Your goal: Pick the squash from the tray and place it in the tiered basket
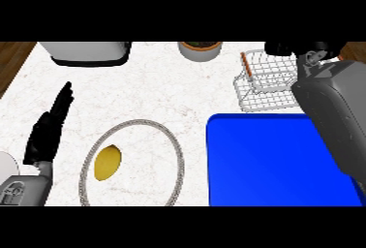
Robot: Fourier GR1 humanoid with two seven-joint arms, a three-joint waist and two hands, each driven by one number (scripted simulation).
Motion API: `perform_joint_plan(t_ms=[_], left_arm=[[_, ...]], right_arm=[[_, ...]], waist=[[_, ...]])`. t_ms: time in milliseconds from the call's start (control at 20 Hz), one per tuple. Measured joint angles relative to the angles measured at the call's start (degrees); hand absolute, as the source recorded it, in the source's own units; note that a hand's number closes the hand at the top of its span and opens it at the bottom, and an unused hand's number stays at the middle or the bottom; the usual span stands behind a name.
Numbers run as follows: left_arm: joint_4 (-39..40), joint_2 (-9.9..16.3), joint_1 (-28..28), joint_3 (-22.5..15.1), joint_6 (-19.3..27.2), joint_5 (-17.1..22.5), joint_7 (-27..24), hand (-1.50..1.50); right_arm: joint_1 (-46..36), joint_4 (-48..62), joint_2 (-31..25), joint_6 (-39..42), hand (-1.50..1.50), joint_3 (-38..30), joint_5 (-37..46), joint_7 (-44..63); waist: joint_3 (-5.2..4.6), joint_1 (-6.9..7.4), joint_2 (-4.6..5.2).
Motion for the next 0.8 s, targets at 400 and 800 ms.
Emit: perform_joint_plan(t_ms=[400,800], left_arm=[[-1.3,-0.7,-0.4,0.7,-0.9,-0.8,1.3,0.00],[-1.6,-1.3,0.5,1.5,-1.6,-1.0,0.7,0.00]], right_arm=[[1.1,8.9,-1.1,-1.1,1.50,-5.7,-3.5,-12.7],[2.1,17.5,0.8,0.1,-1.50,-12.8,-9.7,-17.2]], waist=[[0.00,0.13,0.01],[0.01,0.17,0.02]])
